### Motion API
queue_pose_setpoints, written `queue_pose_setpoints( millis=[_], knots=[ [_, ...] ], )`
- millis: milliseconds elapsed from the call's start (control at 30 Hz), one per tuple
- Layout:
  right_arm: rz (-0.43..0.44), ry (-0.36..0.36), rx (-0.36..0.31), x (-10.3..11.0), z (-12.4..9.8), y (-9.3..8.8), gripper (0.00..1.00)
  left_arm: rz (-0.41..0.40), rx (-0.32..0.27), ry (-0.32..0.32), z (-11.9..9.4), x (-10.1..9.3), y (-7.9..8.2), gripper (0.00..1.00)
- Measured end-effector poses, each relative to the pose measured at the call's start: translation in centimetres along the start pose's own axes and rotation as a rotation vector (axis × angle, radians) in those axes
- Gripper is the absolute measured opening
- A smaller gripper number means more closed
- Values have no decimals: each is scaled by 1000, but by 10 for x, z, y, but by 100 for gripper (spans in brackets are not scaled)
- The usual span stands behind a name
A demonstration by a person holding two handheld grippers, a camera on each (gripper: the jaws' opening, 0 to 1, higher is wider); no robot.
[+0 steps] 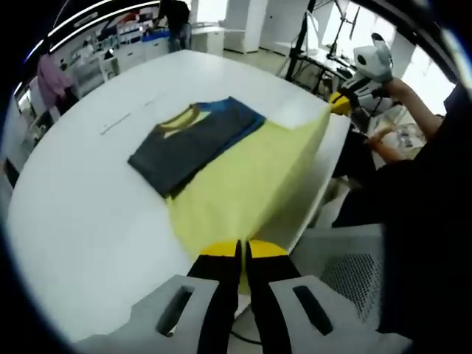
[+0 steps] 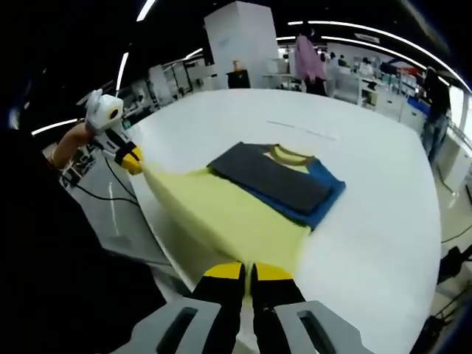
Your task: Fold the garment on the visible template until the final outline fits inside the template.
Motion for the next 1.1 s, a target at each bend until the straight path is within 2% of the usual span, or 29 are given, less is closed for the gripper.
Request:
queue_pose_setpoints(
  millis=[400, 567, 700, 800, 967, 1100],
  knots=[
    [-43, -97, -69, -14, 7, 25, 0, 47, -53, 70, 3, 24, 20, 0],
    [-118, -166, -68, -22, 11, 37, 0, 61, -88, 103, 3, 34, 30, 0],
    [-108, -188, -93, -31, 12, 48, 0, 61, -114, 146, 1, 42, 41, 0],
    [-83, -183, -134, -38, 12, 57, 0, 101, -127, 222, -2, 46, 49, 0],
    [-60, -201, -153, -49, 15, 66, 0, 62, -184, 232, -4, 54, 60, 0],
    [-78, -223, -168, -56, 16, 76, 0, 81, -224, 276, -5, 62, 71, 0]
  ],
)
Point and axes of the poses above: the point that each gripper's makers call its tool centre point, and the gripper's own axes: z roughly forward along the fingers, x roughly to its left, y roughly out of its top, the point moved 10 cm from there along -z, roughly backward along the fingers, and after that the axes turned 11 degrees about x, right-handed, at the moved point
